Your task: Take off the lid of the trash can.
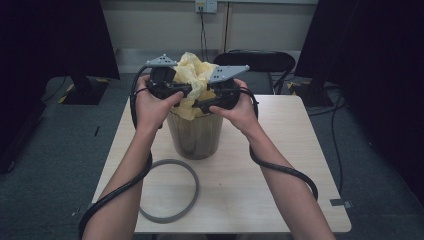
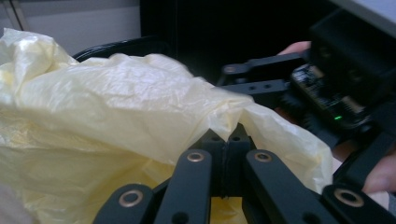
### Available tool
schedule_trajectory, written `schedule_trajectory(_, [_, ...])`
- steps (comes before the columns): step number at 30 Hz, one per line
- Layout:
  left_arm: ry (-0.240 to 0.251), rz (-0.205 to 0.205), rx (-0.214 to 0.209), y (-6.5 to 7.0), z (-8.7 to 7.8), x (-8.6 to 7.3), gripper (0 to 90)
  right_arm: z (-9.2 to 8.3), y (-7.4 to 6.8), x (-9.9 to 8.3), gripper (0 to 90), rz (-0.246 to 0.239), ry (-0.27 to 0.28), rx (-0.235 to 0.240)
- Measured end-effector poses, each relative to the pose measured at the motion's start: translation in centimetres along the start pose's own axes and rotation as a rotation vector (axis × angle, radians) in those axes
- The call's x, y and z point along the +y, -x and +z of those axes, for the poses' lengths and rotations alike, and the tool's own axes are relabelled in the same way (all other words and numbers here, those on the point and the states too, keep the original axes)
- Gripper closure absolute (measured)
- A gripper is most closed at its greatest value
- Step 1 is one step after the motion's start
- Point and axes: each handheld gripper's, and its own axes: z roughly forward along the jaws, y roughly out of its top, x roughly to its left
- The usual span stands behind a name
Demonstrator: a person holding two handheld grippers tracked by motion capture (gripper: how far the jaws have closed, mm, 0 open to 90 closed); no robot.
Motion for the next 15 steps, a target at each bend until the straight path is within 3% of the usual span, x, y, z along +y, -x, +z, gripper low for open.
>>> schedule_trajectory(5, [0.012, -0.01, -0.02, -0.2, 0.0, -0.1, 90.0, 1.3, -0.1, 0.2, 42.4, 0.016, 0.001, 0.025])
schedule_trajectory(9, [0.018, -0.022, -0.037, -0.3, 0.0, -0.4, 90.0, 2.0, -0.1, -0.1, 69.1, 0.034, -0.009, 0.044])
schedule_trajectory(11, [0.029, -0.03, -0.054, -0.4, 0.1, -0.6, 90.0, 2.1, 0.0, -0.2, 82.4, 0.039, 0.009, 0.078])
schedule_trajectory(15, [0.055, -0.014, -0.062, -0.7, 0.0, -0.9, 89.6, 2.0, 0.1, -0.2, 87.7, 0.066, 0.008, 0.079])
